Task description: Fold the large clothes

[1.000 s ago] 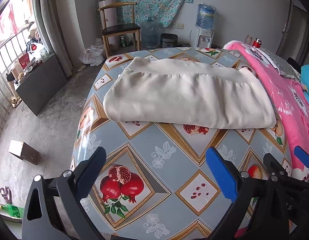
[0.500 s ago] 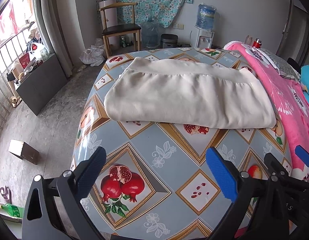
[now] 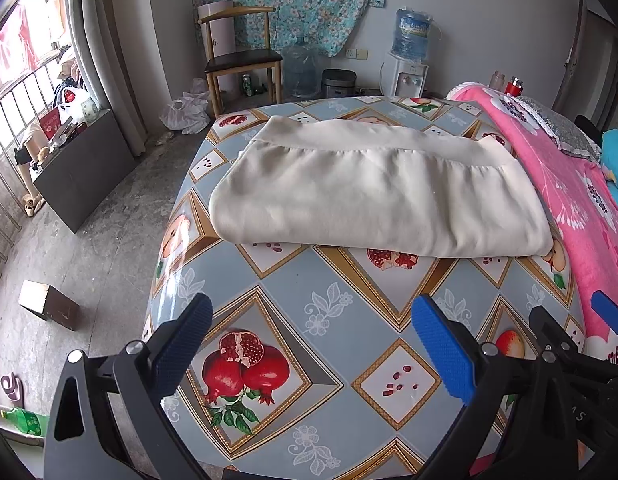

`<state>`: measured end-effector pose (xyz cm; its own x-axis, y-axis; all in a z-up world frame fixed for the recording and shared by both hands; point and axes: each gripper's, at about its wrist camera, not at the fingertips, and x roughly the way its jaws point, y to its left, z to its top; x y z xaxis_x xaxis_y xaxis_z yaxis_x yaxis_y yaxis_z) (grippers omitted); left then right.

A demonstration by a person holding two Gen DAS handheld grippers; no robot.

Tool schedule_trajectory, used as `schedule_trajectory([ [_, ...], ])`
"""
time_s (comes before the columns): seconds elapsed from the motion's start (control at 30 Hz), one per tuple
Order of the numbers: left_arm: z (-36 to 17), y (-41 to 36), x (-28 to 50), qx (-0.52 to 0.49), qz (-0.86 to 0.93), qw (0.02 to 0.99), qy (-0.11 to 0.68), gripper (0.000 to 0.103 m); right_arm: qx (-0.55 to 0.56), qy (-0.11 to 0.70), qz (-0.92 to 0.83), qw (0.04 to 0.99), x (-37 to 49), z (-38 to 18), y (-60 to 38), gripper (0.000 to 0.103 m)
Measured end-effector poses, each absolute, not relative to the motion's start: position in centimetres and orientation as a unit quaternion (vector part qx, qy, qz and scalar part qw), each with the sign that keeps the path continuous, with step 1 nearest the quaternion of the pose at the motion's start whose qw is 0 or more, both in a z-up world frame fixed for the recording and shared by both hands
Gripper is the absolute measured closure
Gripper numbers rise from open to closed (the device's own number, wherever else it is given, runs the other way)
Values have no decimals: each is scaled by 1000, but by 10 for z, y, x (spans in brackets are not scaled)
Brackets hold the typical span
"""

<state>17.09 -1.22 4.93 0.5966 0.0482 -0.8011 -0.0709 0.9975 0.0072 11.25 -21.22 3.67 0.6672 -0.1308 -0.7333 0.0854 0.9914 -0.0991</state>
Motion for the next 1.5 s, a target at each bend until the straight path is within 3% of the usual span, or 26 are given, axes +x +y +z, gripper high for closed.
schedule_trajectory([
  [1.5,49,-12,171,-14,33,893,448,5,-30,403,-60,913,113,35,-209,7],
])
